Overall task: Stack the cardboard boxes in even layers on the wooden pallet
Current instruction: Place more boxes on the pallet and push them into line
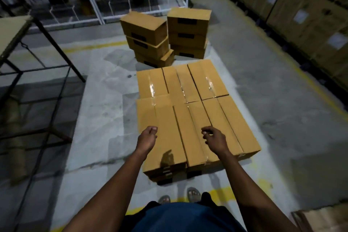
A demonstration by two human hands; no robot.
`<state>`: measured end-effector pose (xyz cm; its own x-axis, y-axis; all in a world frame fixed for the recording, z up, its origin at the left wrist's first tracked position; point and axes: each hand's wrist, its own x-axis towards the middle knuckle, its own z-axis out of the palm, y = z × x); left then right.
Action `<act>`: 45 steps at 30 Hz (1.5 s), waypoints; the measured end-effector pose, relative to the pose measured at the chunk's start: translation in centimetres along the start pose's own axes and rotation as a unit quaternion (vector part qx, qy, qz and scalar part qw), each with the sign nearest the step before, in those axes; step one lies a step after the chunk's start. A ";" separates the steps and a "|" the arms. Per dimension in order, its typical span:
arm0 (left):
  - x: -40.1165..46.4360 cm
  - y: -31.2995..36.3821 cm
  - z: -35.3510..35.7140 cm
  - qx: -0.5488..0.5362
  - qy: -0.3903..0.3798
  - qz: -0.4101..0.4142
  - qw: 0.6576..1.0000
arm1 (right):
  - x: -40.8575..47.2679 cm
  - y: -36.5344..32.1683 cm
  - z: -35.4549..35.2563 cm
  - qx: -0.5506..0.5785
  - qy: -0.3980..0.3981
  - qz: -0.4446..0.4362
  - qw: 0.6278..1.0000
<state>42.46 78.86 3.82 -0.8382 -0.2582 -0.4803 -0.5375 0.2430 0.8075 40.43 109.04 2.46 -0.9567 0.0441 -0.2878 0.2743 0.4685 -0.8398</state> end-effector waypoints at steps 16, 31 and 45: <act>-6.5 0.2 14.2 0.191 -0.295 0.137 0.926 | -20.8 9.3 -4.0 0.051 0.266 0.171 0.947; -29.7 -6.8 30.4 0.340 -0.551 0.262 0.715 | -51.5 21.5 -3.3 0.183 0.517 0.330 0.768; -53.5 -14.0 37.8 0.438 -0.702 0.329 0.455 | -72.5 25.6 3.6 0.227 0.662 0.459 0.548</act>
<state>91.37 124.60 5.29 0.2553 0.8421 -0.4751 0.5571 0.2735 0.7841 117.13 114.70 0.14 0.4542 0.8192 -0.3502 0.4078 -0.5407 -0.7358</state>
